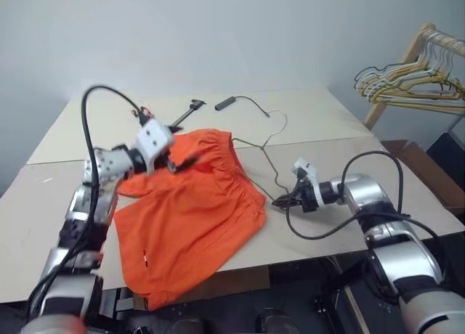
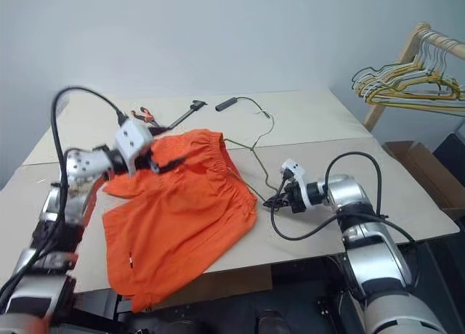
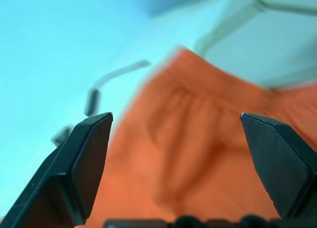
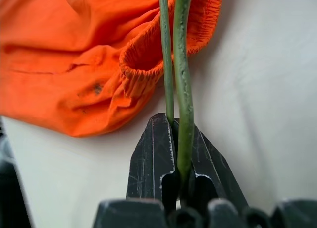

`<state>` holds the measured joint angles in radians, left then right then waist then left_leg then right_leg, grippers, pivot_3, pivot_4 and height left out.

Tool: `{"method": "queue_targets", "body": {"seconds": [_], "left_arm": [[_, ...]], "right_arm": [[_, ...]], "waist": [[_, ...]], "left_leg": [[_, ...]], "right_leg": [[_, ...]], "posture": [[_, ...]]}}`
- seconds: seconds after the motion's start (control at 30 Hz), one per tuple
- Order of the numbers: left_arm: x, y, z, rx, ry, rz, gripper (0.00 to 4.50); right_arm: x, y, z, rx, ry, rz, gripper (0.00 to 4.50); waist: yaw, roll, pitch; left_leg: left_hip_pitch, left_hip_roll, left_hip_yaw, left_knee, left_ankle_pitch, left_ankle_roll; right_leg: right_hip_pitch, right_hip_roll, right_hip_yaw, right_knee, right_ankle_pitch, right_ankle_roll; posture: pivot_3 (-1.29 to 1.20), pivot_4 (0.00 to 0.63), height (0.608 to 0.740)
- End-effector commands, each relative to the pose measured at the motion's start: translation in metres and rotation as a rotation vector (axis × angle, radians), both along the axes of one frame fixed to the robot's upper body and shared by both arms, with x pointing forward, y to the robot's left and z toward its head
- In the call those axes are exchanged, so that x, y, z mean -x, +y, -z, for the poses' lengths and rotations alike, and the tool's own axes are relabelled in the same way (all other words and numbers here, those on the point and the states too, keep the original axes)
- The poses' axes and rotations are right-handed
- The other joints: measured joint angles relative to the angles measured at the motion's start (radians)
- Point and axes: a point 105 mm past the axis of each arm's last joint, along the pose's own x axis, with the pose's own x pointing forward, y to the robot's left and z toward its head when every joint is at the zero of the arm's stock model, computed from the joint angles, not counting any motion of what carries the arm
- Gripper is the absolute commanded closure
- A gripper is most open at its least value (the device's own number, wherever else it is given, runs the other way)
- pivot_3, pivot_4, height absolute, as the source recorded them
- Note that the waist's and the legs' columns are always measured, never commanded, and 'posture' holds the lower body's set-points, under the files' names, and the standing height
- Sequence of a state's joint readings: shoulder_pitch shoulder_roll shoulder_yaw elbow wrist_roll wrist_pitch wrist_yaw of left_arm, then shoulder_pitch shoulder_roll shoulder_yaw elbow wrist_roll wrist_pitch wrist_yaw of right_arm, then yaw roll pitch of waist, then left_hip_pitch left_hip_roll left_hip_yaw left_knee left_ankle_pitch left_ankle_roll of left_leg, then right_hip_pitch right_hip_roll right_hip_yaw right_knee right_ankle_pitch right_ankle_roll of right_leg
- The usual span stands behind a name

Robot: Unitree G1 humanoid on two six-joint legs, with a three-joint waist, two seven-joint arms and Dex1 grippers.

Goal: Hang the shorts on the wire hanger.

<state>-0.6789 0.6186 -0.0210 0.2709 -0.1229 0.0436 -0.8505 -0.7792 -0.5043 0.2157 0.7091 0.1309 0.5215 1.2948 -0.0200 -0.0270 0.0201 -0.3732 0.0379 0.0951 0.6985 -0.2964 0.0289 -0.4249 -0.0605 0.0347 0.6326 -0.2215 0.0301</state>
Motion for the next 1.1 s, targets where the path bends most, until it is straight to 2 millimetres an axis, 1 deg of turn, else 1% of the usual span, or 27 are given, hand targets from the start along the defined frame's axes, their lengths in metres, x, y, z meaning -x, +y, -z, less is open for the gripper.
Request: {"method": "queue_targets", "body": {"seconds": [0.03, 0.1, 0.27, 0.4, 0.5, 0.57, 0.7, 0.9, 1.03, 1.1], "left_arm": [[0.001, 0.000, -0.022, -0.033, -0.045, 0.085, 0.01], [0.000, 0.004, -0.022, -0.118, -0.030, 0.132, 0.01], [0.002, 0.014, -0.025, -0.238, 0.070, 0.264, 0.01], [-0.004, 0.017, -0.033, -0.266, 0.088, 0.285, 0.01], [0.002, 0.017, -0.035, -0.281, 0.148, 0.368, 0.01], [0.009, 0.017, -0.033, -0.293, 0.199, 0.435, 0.01], [0.017, 0.019, -0.025, -0.352, 0.256, 0.482, 0.01], [0.012, 0.021, -0.016, -0.393, 0.303, 0.462, 0.01], [0.010, 0.019, -0.009, -0.386, 0.333, 0.464, 0.01], [0.011, 0.016, -0.004, -0.386, 0.353, 0.479, 0.39]], "right_arm": [[-0.005, 0.007, -0.028, 0.003, -0.164, -0.044, 4.50], [-0.004, 0.011, -0.030, 0.032, -0.206, -0.065, 4.50], [0.004, 0.021, -0.031, 0.119, -0.301, -0.154, 4.50], [0.008, 0.027, -0.031, 0.165, -0.367, -0.204, 4.50], [0.006, 0.033, -0.036, 0.145, -0.360, -0.180, 4.50], [0.009, 0.035, -0.036, 0.170, -0.382, -0.207, 4.50], [0.009, 0.038, -0.038, 0.173, -0.396, -0.213, 4.50], [0.011, 0.039, -0.038, 0.196, -0.422, -0.236, 4.50], [0.018, 0.042, -0.041, 0.189, -0.413, -0.273, 4.50], [0.020, 0.044, -0.043, 0.191, -0.422, -0.289, 4.50]], "waist": [[-0.006, 0.001, 0.000], [-0.013, 0.001, 0.000], [-0.024, 0.001, 0.000], [-0.024, 0.001, 0.000], [-0.026, 0.001, 0.000], [-0.027, 0.001, 0.000], [-0.030, 0.001, 0.000], [-0.028, 0.001, 0.000], [-0.028, 0.001, 0.000], [-0.028, 0.001, 0.000]], "left_leg": [[0.000, 0.000, 0.000, 0.000, 0.000, 0.000], [0.000, 0.000, 0.002, 0.000, 0.000, 0.000], [0.000, 0.000, 0.006, 0.000, 0.001, -0.001], [-0.001, 0.000, 0.007, 0.001, 0.000, -0.001], [-0.002, 0.000, 0.007, 0.001, 0.000, 0.000], [-0.002, 0.000, 0.007, 0.001, 0.000, 0.000], [-0.002, 0.000, 0.007, 0.001, 0.000, 0.000], [-0.003, 0.000, 0.006, 0.003, 0.000, 0.001], [-0.003, 0.000, 0.006, 0.004, -0.001, 0.002], [-0.005, 0.001, 0.006, 0.005, -0.001, 0.002]], "right_leg": [[0.000, 0.000, 0.000, 0.000, 0.000, 0.000], [0.000, 0.000, 0.000, -0.001, 0.000, 0.000], [0.001, 0.001, -0.002, -0.001, 0.000, 0.000], [0.000, 0.001, -0.002, -0.002, 0.000, 0.000], [0.000, 0.001, -0.002, -0.002, 0.000, 0.000], [0.000, 0.001, -0.002, -0.002, 0.000, 0.000], [0.000, 0.001, -0.002, -0.002, 0.000, 0.000], [0.000, 0.001, -0.002, -0.001, 0.000, 0.000], [0.000, 0.001, -0.002, -0.001, -0.001, 0.001], [-0.001, 0.001, -0.002, -0.001, -0.001, 0.001]], "posture": [[0.01, 0.000, 0.740], [0.01, 0.000, 0.740], [0.00, 0.000, 0.740], [-0.01, 0.000, 0.740], [-0.01, 0.000, 0.740], [-0.01, 0.000, 0.740], [-0.01, 0.000, 0.740], [-0.01, 0.000, 0.740], [-0.02, 0.000, 0.740], [-0.02, 0.000, 0.740]]}}
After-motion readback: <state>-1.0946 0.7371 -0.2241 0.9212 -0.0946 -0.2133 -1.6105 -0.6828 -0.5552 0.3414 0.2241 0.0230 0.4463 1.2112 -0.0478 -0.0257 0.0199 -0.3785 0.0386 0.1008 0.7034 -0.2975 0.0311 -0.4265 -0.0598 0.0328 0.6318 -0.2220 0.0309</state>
